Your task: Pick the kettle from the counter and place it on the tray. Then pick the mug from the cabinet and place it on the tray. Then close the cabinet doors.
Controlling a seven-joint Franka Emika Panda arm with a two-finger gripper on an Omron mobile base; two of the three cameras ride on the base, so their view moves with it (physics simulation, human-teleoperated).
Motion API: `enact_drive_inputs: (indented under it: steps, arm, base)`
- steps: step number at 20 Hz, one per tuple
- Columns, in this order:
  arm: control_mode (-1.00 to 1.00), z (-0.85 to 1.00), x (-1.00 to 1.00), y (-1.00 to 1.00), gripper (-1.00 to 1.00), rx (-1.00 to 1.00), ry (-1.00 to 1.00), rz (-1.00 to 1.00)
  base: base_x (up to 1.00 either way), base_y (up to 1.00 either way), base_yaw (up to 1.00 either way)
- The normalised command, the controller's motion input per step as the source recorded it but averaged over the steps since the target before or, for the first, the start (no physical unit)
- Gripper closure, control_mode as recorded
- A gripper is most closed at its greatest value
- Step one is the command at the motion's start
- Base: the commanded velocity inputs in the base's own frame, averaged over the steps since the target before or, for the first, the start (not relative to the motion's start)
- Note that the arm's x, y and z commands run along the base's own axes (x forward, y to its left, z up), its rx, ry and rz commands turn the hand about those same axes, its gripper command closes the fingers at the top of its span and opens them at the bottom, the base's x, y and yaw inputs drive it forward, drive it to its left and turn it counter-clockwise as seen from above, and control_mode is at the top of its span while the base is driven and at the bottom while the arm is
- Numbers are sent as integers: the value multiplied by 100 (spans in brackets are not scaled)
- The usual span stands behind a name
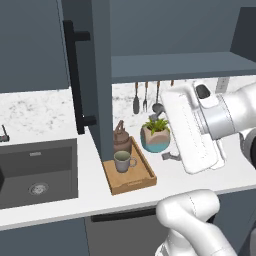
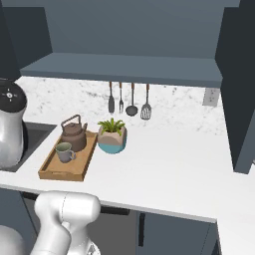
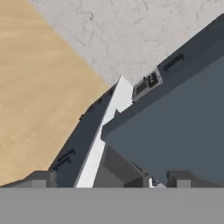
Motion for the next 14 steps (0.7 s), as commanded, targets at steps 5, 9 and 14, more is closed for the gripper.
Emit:
enact_drive_inputs:
  steps: [5,9,14]
  arm:
    - [-100,26,-42,29,-100,0,-33,0]
    - [-100,21,-29,36,-100,-1,-41,0]
    - [-100,29,-22,43,-100,-5,-33,0]
  base:
    - [0,0,0]
    - [0,0,0]
    - [0,0,0]
